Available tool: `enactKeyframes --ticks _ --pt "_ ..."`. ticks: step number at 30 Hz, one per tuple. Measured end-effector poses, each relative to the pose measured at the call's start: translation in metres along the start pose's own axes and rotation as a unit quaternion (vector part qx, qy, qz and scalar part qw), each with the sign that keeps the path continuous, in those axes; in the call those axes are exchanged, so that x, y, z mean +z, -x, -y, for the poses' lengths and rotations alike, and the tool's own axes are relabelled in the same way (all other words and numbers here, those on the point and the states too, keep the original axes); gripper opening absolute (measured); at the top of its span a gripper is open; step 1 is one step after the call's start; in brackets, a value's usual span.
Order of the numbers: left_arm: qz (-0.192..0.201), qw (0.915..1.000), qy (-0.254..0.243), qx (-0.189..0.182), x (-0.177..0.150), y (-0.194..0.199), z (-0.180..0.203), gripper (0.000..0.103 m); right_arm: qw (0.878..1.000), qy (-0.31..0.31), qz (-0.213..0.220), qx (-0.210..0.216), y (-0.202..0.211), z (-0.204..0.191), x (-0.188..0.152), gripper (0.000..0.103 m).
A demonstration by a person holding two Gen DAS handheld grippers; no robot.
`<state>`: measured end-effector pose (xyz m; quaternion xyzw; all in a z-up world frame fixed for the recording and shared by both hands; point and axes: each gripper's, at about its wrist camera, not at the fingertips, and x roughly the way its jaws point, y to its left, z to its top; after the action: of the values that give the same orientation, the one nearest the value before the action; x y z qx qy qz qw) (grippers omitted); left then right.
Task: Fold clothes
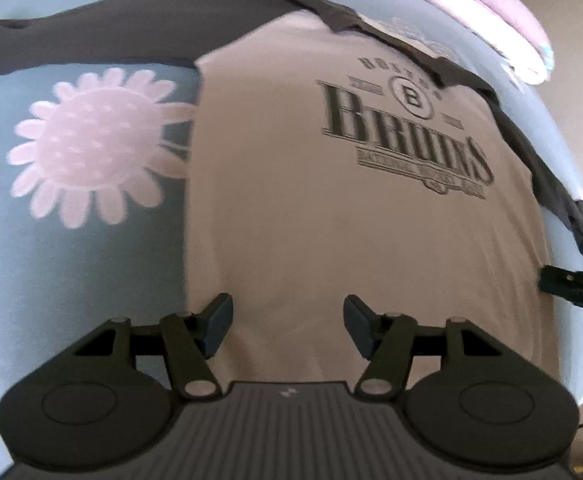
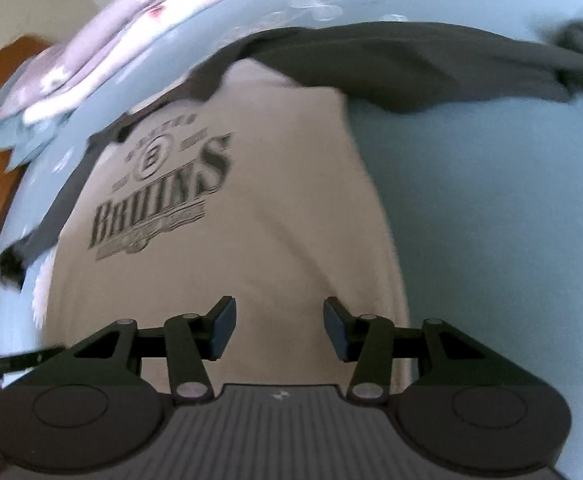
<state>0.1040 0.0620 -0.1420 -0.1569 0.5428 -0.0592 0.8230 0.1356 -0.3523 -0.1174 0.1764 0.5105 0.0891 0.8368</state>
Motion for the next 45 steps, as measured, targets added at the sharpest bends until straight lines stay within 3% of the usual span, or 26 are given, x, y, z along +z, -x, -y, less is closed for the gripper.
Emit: enactKeyframes --ticks 2,5,9,15,22,29,33,45 --pt "0.010 0.9999 -0.001 -0.011 -0.002 0.013 0.001 0.060 1.000 0.002 0.017 0.001 0.012 -0.004 -0.002 0.055" --pt "0.009 0.9976 -0.013 -0.068 -0.013 0.032 0.009 0.065 0.999 -0.001 0.037 0.033 0.033 -0.014 -0.010 0.056" --pt "-0.011 0.9958 -0.039 -0.082 -0.037 0.036 0.025 0.067 0.998 0.005 0.041 0.041 0.045 -0.024 -0.025 0.057" --pt "-0.045 0.9978 -0.016 -0.047 -0.069 0.021 0.011 0.067 0.999 -0.004 0.025 0.043 0.050 -0.028 -0.048 0.057" --pt "-0.044 0.9981 -0.042 -0.014 -0.079 0.026 0.008 0.067 0.999 -0.012 0.045 0.024 0.078 -0.025 -0.061 0.057" --pt "-0.031 0.9936 -0.074 -0.080 -0.090 0.047 0.035 0.069 0.998 -0.024 0.030 0.041 0.079 -0.026 -0.078 0.057" --pt "-0.058 0.9939 -0.070 -0.062 -0.100 0.034 0.036 0.069 0.998 -0.039 -0.008 0.055 0.063 -0.028 -0.092 0.057" --pt "-0.069 0.9934 -0.078 -0.049 -0.110 0.036 0.032 0.069 0.998 -0.045 -0.054 -0.007 0.049 -0.006 -0.120 0.059"
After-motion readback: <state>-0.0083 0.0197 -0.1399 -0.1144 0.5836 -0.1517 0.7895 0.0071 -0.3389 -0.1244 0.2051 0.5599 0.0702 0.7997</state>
